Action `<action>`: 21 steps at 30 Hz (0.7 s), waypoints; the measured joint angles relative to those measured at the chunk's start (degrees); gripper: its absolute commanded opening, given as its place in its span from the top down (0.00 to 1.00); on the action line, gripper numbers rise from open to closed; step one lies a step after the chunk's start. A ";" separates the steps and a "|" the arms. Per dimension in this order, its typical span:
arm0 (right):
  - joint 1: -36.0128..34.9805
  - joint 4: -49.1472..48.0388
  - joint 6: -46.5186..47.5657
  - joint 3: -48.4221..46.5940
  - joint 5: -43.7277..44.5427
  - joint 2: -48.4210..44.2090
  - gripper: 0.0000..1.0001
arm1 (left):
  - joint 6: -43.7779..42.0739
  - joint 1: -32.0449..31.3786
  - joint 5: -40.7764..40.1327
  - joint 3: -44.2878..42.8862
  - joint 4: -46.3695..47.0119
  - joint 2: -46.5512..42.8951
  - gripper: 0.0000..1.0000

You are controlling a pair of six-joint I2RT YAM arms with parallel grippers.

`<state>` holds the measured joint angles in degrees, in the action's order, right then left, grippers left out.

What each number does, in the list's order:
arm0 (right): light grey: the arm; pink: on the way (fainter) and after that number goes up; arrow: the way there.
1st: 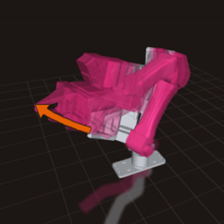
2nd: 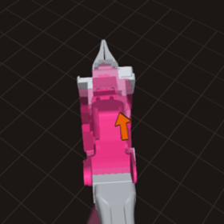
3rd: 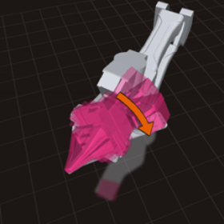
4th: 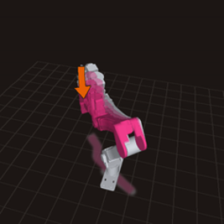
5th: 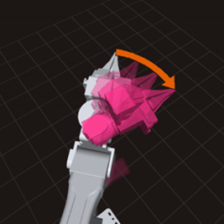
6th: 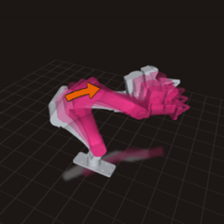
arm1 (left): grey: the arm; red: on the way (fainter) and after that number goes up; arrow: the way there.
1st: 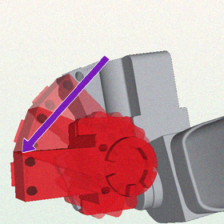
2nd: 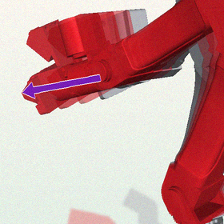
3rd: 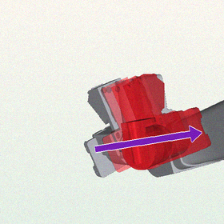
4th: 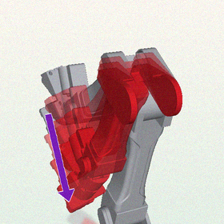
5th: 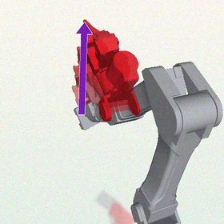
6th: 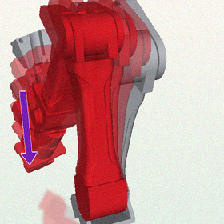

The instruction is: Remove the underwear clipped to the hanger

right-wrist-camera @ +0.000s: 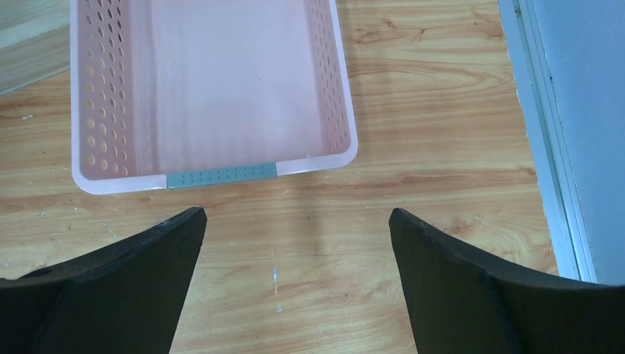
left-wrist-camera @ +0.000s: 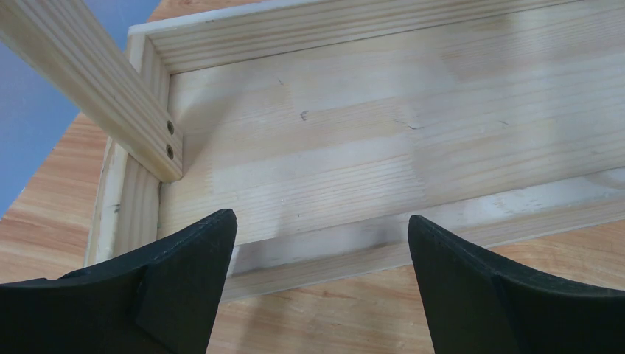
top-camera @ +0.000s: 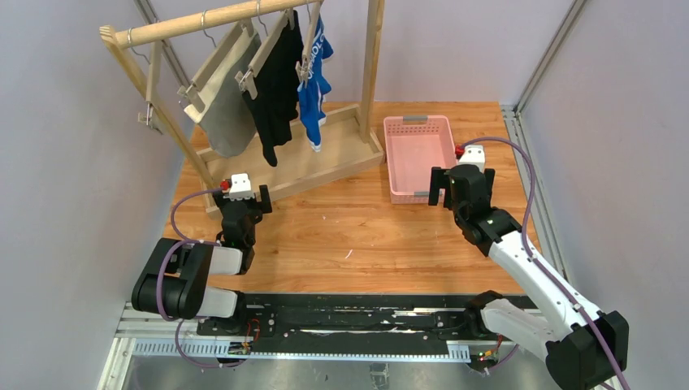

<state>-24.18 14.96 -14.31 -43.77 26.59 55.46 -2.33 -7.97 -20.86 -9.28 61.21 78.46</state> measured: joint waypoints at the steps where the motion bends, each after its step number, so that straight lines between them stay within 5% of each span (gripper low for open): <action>1: 0.00 0.04 -0.17 0.00 0.02 -0.04 0.02 | 0.00 0.00 0.00 0.00 0.00 0.00 0.02; 21: 0.00 -0.96 -0.22 0.02 0.24 0.04 0.02 | -0.02 0.00 0.00 0.00 0.00 0.00 0.02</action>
<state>-24.18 14.00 -14.52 -43.75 26.83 55.51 -2.35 -7.97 -20.86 -9.28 61.21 78.46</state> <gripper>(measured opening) 0.976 0.980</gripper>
